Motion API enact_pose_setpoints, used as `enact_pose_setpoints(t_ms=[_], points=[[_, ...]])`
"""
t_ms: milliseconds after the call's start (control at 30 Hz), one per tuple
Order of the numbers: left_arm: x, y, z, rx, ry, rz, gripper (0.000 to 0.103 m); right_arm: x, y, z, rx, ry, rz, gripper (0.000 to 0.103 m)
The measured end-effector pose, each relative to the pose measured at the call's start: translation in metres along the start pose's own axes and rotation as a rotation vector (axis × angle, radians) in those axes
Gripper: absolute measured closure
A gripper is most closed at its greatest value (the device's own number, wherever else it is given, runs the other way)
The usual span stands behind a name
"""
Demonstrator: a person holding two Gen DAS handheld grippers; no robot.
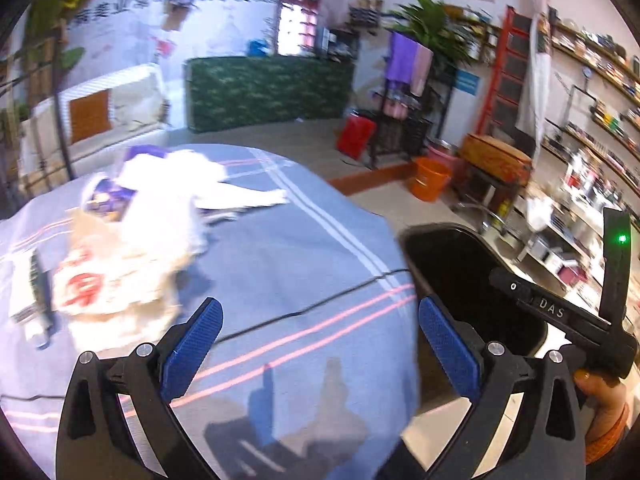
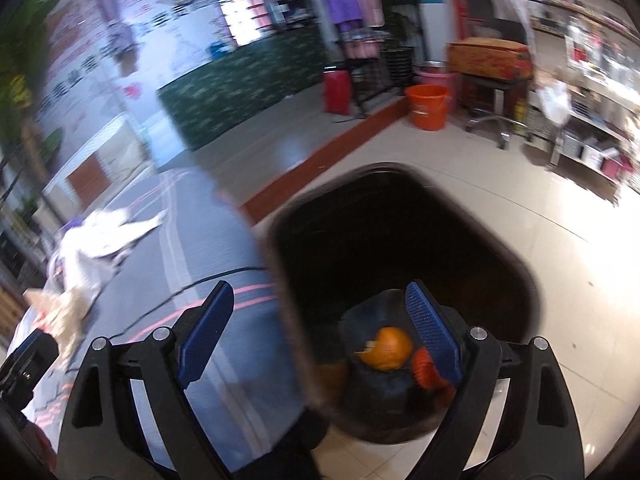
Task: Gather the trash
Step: 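Move both tools back over the bed toward the remaining trash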
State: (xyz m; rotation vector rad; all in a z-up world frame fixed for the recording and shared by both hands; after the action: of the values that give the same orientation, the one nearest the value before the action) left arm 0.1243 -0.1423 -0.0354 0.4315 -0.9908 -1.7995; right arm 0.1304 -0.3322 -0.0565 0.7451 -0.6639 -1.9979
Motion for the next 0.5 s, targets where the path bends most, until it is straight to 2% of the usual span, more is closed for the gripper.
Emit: enact_pose_setpoints(t_ms=[267, 500], points=[[-0.075, -0.022, 0.03, 0.007, 0.142, 0.132, 0.006, -0.1, -0.024, -0.004, -0.051, 0.177, 0.19, 0.016], [-0.15, -0.039, 0.059, 0.025, 0.299, 0.255, 0.006, -0.174, -0.041, -0.003, -0.091, 0.312, 0.33, 0.016]])
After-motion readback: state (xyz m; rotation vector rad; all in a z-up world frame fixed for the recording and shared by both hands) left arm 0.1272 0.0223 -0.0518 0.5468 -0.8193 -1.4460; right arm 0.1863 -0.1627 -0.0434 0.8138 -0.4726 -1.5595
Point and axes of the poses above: each gripper's, at about its wrist camera, not at the fingertips, and z roughly against the way its jaws point, x to its right, y to its top, the point moved 4 cm from there along -z, roughly the way its jaws point, and after that the axes turned 2 degrees about -y, right-handed, at the moved point
